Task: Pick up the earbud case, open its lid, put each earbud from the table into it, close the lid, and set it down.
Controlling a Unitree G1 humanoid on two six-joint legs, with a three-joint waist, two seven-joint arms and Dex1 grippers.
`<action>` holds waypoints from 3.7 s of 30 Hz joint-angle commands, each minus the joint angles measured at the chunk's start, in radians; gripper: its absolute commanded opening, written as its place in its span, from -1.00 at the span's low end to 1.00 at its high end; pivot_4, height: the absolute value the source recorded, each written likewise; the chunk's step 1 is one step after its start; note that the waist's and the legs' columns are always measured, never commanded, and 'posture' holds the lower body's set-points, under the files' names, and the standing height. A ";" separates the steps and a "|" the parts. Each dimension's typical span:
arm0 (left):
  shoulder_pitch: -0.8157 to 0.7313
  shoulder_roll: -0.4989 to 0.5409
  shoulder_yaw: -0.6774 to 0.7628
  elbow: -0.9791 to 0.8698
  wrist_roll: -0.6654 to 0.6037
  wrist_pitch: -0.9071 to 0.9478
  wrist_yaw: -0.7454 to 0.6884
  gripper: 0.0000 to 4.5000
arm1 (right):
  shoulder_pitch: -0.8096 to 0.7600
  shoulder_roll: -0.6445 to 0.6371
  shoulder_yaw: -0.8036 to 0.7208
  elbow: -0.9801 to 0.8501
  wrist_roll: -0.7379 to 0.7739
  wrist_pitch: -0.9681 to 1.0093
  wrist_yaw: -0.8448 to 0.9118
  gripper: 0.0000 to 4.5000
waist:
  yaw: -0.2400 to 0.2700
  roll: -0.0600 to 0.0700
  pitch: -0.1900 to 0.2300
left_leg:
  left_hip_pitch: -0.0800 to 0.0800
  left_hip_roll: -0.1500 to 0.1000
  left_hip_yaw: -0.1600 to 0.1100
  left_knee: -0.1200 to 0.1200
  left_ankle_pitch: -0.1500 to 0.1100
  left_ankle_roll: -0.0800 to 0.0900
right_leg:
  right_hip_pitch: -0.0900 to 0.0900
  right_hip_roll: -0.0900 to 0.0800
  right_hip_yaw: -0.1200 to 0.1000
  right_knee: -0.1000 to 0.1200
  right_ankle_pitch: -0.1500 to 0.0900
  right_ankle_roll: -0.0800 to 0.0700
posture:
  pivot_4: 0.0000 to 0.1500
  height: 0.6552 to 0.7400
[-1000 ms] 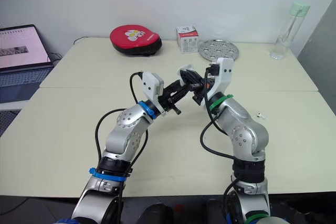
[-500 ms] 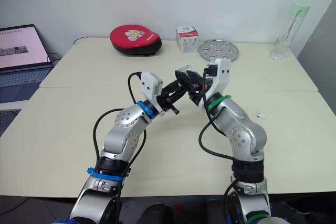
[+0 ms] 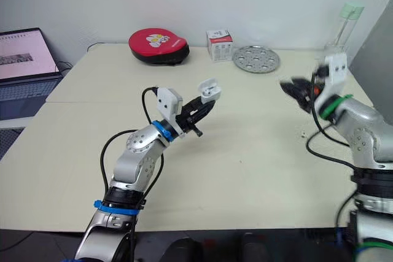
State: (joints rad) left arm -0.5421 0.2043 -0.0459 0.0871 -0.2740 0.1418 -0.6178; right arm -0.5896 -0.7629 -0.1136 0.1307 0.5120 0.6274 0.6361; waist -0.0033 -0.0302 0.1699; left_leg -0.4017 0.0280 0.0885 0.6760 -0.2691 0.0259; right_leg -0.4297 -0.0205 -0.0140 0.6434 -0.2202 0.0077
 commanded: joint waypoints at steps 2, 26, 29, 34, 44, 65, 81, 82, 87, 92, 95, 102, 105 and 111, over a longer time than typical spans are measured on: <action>0.005 -0.006 0.002 -0.064 -0.008 -0.013 0.005 -0.66 | -0.002 -0.086 0.119 0.292 -0.208 -0.271 0.211 -0.10 | -0.004 0.000 0.000 | 0.001 0.000 0.001 0.000 0.000 0.000 | 0.000 0.000 0.001 0.000 -0.001 0.001 | 1.00 1.00; 0.032 0.025 0.005 -0.124 -0.008 0.028 0.008 -0.66 | -0.240 0.001 0.146 0.946 -0.443 -0.532 0.357 -0.36 | -0.001 0.000 0.000 | 0.002 0.001 0.003 0.001 0.000 -0.001 | 0.000 0.000 0.002 0.002 0.002 -0.003 | 1.00 1.00; 0.036 0.024 0.005 -0.129 -0.007 0.028 0.015 -0.66 | -0.254 0.006 0.129 0.955 -0.437 -0.526 0.365 -0.80 | -0.001 0.000 0.000 | 0.002 0.001 0.003 0.001 0.000 -0.001 | 0.000 0.000 0.002 0.002 0.002 -0.003 | 1.00 1.00; 0.045 0.013 -0.005 -0.138 -0.005 0.026 0.031 -0.66 | -0.245 -0.003 0.133 0.945 -0.454 -0.525 0.392 -0.82 | -0.001 0.000 0.000 | 0.002 0.001 0.003 0.001 0.000 -0.001 | 0.000 0.000 0.002 0.002 0.002 -0.003 | 1.00 1.00; 0.137 0.017 -0.001 -0.211 -0.007 0.039 0.059 -0.66 | 0.107 -0.361 0.303 0.504 -0.609 -0.519 0.730 -0.82 | 0.023 0.002 0.000 | 0.002 0.000 0.000 0.001 0.000 -0.001 | 0.002 -0.001 0.000 0.001 0.001 -0.002 | 1.00 1.00; 0.193 0.026 0.002 -0.273 -0.009 0.070 0.097 -0.66 | 0.238 -0.412 0.337 0.456 -0.720 -0.603 0.732 0.12 | 0.026 -0.009 -0.003 | 0.009 0.001 -0.001 0.002 0.000 -0.001 | 0.010 -0.001 -0.002 0.000 -0.003 0.002 | 1.00 1.00; 0.191 0.029 -0.005 -0.268 -0.006 0.067 0.098 -0.66 | 0.208 -0.368 0.308 0.392 -0.691 -0.499 0.790 -0.83 | 0.022 -0.017 -0.008 | 0.010 0.001 0.000 0.002 0.000 -0.001 | 0.010 -0.001 -0.001 0.000 -0.001 -0.001 | 1.00 1.00; 0.194 0.028 -0.009 -0.269 -0.006 0.067 0.095 -0.66 | 0.196 -0.353 0.292 0.356 -0.657 -0.446 0.812 -0.83 | 0.020 -0.017 -0.008 | 0.010 0.001 0.000 0.002 0.000 -0.001 | 0.010 -0.001 -0.001 0.000 -0.001 -0.002 | 1.00 1.00; 0.192 0.026 -0.017 -0.260 -0.009 0.064 0.080 -0.66 | 0.063 -0.167 0.134 0.079 -0.352 -0.069 0.817 -0.83 | -0.009 -0.014 -0.006 | 0.010 0.003 0.000 0.001 0.000 -0.001 | 0.009 0.000 -0.001 0.002 0.000 -0.003 | 1.00 1.00; 0.147 0.031 -0.014 -0.229 -0.046 0.097 0.035 -0.66 | -0.163 0.151 -0.102 -0.151 -0.042 0.328 0.503 -0.83 | -0.005 0.002 0.001 | 0.006 0.002 -0.002 0.001 0.001 -0.003 | 0.004 0.000 -0.001 0.006 0.001 -0.004 | 1.00 1.00; 0.128 0.033 -0.027 -0.229 -0.072 0.122 0.002 -0.66 | -0.210 0.309 -0.172 -0.246 0.027 0.346 0.308 -0.83 | 0.016 0.001 0.001 | 0.002 0.002 -0.007 0.001 0.001 -0.004 | 0.003 0.000 -0.007 0.004 0.001 -0.005 | 1.00 1.00; 0.051 0.017 -0.012 -0.235 -0.163 0.221 -0.035 -0.66 | -0.124 0.463 -0.089 -0.408 -0.038 0.121 0.093 -0.83 | 0.023 0.001 0.001 | -0.002 -0.003 -0.004 0.003 -0.002 0.000 | 0.003 -0.005 -0.004 0.001 0.001 -0.003 | 1.00 1.00; 0.037 0.020 -0.019 -0.236 -0.175 0.233 -0.047 -0.66 | -0.091 0.469 -0.031 -0.414 -0.089 0.023 0.055 -0.83 | 0.017 0.001 0.001 | 0.000 -0.002 -0.004 0.003 -0.002 0.000 | 0.003 -0.004 -0.004 0.002 0.001 -0.003 | 1.00 1.00; 0.022 0.021 -0.018 -0.237 -0.184 0.245 -0.059 -0.66 | -0.052 0.436 0.030 -0.393 -0.124 -0.069 0.045 -0.83 | 0.003 0.001 0.001 | 0.002 0.001 -0.004 0.003 0.000 -0.001 | 0.003 0.000 -0.003 0.004 0.001 -0.003 | 1.00 1.00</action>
State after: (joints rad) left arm -0.4936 0.2273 -0.0726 -0.1125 -0.4385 0.3913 -0.6689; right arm -0.6376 -0.3163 -0.0860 -0.2379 0.3878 0.5920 0.6873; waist -0.0007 -0.0290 0.1708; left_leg -0.3993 0.0292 0.0842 0.6788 -0.2692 0.0247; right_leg -0.4263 -0.0202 -0.0172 0.6470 -0.2195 0.0044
